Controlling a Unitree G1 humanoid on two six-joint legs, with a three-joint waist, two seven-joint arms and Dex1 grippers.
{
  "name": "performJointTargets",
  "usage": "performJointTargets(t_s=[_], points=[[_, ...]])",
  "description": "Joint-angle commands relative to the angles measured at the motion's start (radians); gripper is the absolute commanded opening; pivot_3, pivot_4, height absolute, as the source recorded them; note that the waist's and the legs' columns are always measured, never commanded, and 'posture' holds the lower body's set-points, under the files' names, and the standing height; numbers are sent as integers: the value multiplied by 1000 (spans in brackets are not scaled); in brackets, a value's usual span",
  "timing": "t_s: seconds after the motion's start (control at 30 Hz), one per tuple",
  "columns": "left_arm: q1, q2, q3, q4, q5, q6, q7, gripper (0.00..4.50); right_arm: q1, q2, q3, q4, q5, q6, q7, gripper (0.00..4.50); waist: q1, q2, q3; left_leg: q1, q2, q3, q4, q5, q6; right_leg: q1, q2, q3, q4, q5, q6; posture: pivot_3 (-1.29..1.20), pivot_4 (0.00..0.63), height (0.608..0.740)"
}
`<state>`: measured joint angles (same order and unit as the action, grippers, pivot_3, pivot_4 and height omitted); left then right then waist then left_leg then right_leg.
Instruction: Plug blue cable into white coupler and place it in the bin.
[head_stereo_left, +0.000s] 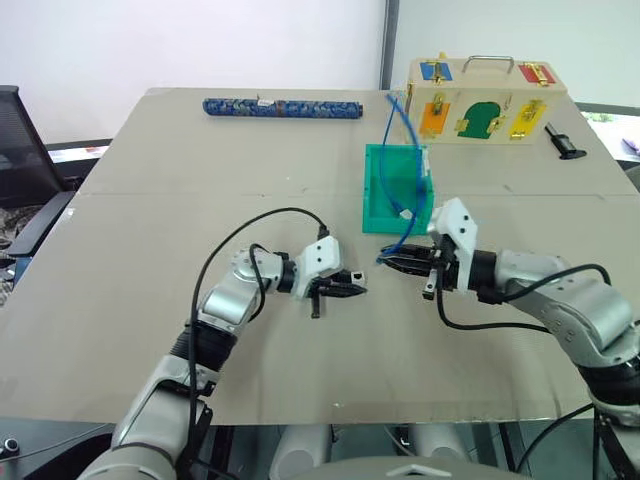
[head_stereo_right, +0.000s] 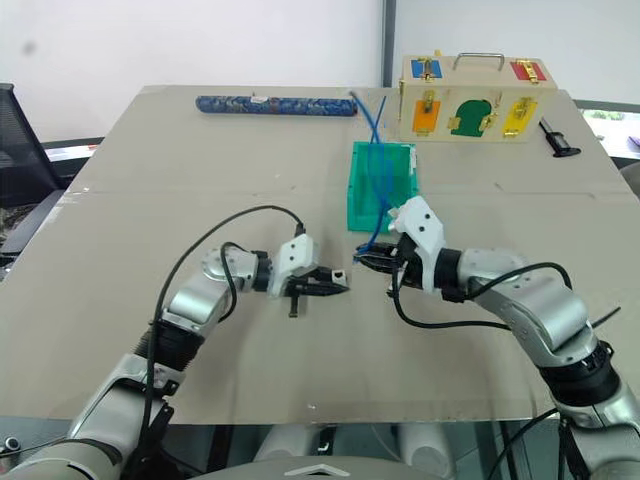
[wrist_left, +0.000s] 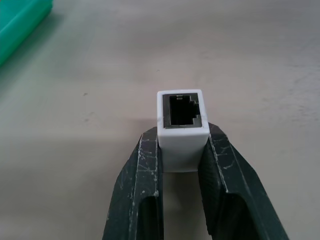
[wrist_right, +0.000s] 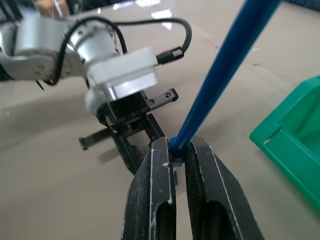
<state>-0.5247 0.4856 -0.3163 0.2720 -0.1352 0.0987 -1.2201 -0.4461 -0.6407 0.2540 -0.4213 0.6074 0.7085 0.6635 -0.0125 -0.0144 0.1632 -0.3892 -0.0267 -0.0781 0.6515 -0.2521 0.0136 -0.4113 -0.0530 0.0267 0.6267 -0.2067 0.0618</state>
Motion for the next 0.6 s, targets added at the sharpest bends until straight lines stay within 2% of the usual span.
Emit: performJointTargets(t_s=[0.03,0.2,0.6], points=[[-25,-12,-25,64,38,-60,-20,354,-51,9,36,42,-72,-51,68,0,2,0,0,0,-1,-1,0,0,0,0,0,0,0,0,0,0,150,738],[-55,-43,-29,136,55,-108,-22,354,-103,32,94,128,-153,-90,144,0,2,0,0,-1,-2,-1,1,0,0,0,-1,-1,0,0,0,0,150,738],[-47,-63,-30,142,61,-129,-24,354,-118,57,128,213,-258,-135,263,0,2,0,0,-1,-3,-4,1,0,0,0,-1,-2,1,0,0,0,150,738]])
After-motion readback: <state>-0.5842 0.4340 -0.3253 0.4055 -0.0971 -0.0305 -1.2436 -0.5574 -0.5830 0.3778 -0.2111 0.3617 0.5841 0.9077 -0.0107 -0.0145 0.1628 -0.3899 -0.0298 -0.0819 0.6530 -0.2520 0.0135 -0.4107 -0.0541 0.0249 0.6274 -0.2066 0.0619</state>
